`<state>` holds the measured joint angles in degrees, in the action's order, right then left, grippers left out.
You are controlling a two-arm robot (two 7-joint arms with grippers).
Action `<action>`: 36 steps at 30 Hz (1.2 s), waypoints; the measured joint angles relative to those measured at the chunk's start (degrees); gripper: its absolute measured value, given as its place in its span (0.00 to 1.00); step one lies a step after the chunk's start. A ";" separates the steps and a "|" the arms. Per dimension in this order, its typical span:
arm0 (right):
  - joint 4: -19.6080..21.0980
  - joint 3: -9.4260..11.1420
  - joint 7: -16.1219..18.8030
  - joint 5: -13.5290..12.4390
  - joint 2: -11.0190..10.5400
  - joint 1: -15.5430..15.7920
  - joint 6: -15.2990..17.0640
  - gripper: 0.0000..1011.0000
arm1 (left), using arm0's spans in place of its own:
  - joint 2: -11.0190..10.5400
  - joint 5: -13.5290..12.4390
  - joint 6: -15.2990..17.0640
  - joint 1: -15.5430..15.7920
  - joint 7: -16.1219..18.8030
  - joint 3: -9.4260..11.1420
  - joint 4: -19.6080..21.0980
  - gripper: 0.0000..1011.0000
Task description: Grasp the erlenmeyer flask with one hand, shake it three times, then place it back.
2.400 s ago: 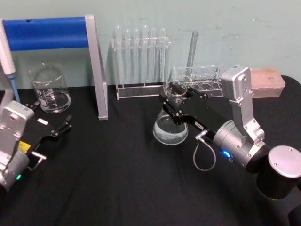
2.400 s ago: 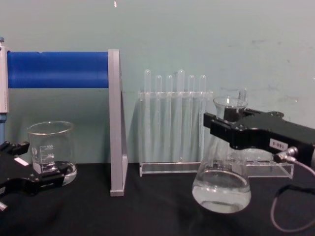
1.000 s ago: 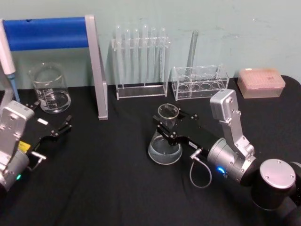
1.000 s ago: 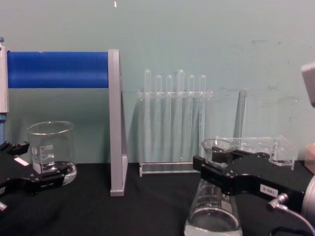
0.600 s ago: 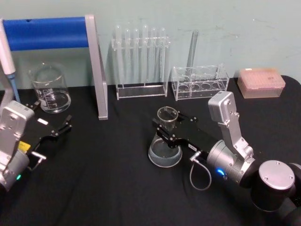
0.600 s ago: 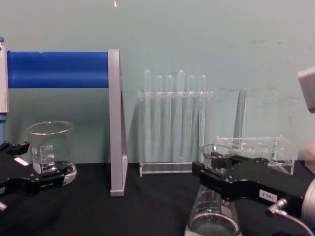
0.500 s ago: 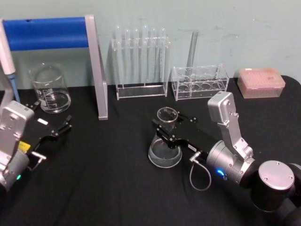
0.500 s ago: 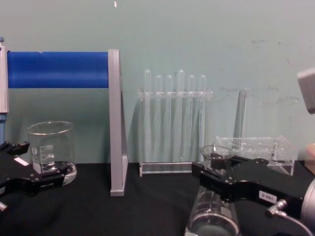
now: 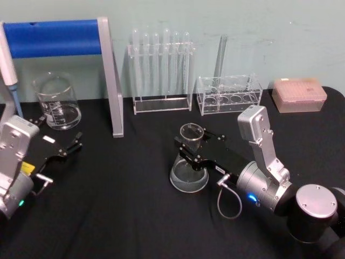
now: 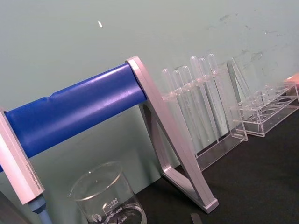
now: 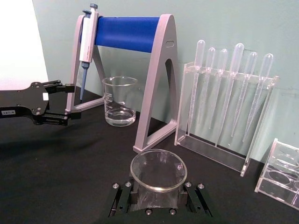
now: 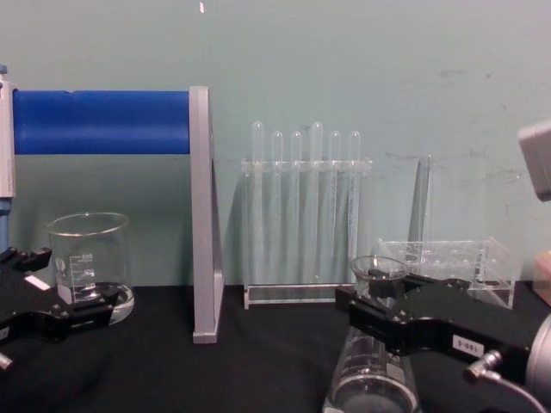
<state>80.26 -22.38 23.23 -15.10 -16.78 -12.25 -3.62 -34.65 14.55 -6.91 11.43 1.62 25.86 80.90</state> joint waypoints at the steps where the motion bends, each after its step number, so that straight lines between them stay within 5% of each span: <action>1: 0.00 0.01 0.00 0.00 0.00 0.00 0.00 0.44 | 0.00 0.00 0.00 0.00 0.00 0.00 0.00 0.99; 9: 0.03 0.06 -0.01 0.01 0.00 0.00 0.02 0.53 | 0.00 0.00 0.00 0.00 0.00 0.00 0.00 0.99; 17: 0.07 0.06 0.00 0.00 0.00 0.00 0.03 0.81 | 0.00 0.00 0.00 0.00 0.00 0.00 0.00 0.99; 25: 0.07 0.06 0.00 0.00 0.00 0.00 0.03 0.99 | 0.00 0.00 0.00 0.00 0.00 0.00 0.00 0.99; 36: 0.25 0.18 0.10 -0.28 -0.07 0.06 0.35 0.99 | 0.00 0.00 0.00 0.00 0.00 0.00 0.00 0.99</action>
<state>80.51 -22.20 23.33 -15.39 -16.85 -12.19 -3.27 -34.65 14.55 -6.91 11.43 1.62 25.86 80.90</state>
